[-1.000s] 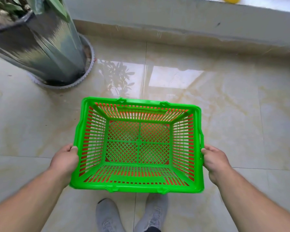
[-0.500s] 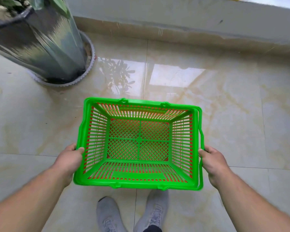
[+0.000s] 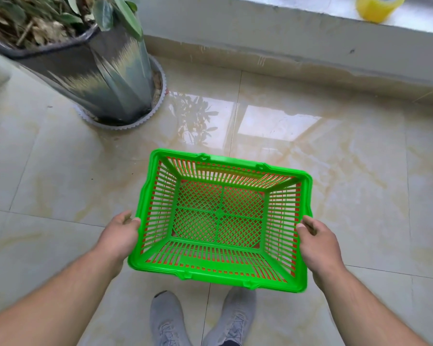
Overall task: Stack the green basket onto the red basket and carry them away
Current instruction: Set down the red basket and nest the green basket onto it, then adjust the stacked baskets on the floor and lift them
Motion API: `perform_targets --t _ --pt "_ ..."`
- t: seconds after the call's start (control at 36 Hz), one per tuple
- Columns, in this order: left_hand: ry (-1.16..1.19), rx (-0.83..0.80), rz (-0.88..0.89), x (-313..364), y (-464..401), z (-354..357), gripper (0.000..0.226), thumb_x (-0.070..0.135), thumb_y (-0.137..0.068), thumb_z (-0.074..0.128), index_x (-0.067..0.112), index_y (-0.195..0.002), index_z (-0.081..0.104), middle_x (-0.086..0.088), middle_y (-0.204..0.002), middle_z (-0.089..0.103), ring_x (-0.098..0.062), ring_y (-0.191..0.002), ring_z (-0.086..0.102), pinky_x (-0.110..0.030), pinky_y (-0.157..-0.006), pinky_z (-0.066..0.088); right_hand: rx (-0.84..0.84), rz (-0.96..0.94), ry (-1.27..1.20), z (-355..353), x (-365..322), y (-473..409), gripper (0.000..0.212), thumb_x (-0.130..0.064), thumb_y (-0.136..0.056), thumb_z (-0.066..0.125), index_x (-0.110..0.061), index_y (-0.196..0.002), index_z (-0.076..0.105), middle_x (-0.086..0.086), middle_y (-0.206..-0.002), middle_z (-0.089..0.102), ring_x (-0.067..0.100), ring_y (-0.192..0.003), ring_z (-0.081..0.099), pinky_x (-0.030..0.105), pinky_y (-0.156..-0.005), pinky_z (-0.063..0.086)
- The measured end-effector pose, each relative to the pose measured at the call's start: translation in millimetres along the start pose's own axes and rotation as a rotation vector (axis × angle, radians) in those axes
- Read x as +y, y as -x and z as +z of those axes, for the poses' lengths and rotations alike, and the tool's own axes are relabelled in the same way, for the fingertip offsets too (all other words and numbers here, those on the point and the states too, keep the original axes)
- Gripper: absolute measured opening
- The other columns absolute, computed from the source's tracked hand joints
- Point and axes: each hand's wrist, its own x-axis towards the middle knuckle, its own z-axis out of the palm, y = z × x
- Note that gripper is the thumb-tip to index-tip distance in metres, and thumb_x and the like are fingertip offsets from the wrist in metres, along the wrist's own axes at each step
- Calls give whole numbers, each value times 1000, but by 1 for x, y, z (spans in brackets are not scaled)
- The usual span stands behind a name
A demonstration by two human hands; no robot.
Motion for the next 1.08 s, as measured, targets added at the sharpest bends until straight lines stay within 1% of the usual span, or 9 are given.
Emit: perform_targets --t 0.06,0.14,0.22,0.31,0.53,0.72,0.86,1.0,1.08 --pt "14 8 6 1 5 0 54 12 -109 47 4 -161 34 -17 -164 41 -30 -149 43 -30 -109 32 -31 -19 6 4 -8 3 42 -15 -98 59 -4 -139 58 11 -131 66 25 -120 64 46 -110 46" --pt "34 17 11 4 13 -1 53 13 -109 48 4 -160 36 -17 -163 44 -29 -148 44 -29 -105 31 -79 -63 19 9 -23 6 43 -17 -98 60 -5 -139 58 11 -136 65 24 -123 62 45 -113 44" --pt "59 22 12 10 21 -2 53 13 -109 47 4 -160 36 -17 -162 44 -29 -147 45 -27 -101 30 -123 -119 46 13 -41 10 42 -15 -98 61 -3 -139 58 12 -137 64 18 -120 60 33 -111 41" --pt "80 30 16 18 29 -4 52 15 -109 48 4 -159 38 -16 -161 46 -29 -146 46 -27 -100 31 -167 -180 89 16 -59 14 42 -15 -99 60 -2 -139 57 12 -138 63 11 -114 55 24 -103 37" --pt "150 64 43 41 53 -13 51 19 -108 49 6 -157 42 -15 -157 51 -27 -142 51 -25 -101 32 -273 -313 175 28 -104 26 43 -21 -99 62 -5 -138 59 8 -138 64 7 -112 54 17 -98 34" --pt "220 127 93 57 58 -25 47 20 -110 48 2 -153 46 -16 -155 53 -26 -141 51 -21 -98 30 -354 -399 248 40 -135 30 48 -33 -98 62 -7 -139 58 6 -138 64 8 -112 55 20 -99 35" --pt "256 159 119 62 48 -28 47 25 -109 49 3 -150 51 -14 -152 57 -24 -138 52 -21 -98 31 -350 -443 282 52 -150 30 51 -38 -98 60 -9 -139 59 7 -138 64 18 -123 59 28 -107 40" --pt "279 148 151 65 28 -28 45 27 -109 49 3 -147 54 -13 -147 61 -14 -119 52 -21 -96 33 -357 -464 331 73 -157 27 52 -42 -97 59 -12 -140 59 6 -138 65 18 -123 60 27 -105 40" --pt "288 124 164 67 12 -27 44 27 -109 50 4 -147 55 -12 -145 62 -11 -113 50 -21 -95 33 -367 -471 331 90 -162 25 51 -42 -97 60 -11 -138 60 5 -136 66 16 -120 60 27 -104 40"
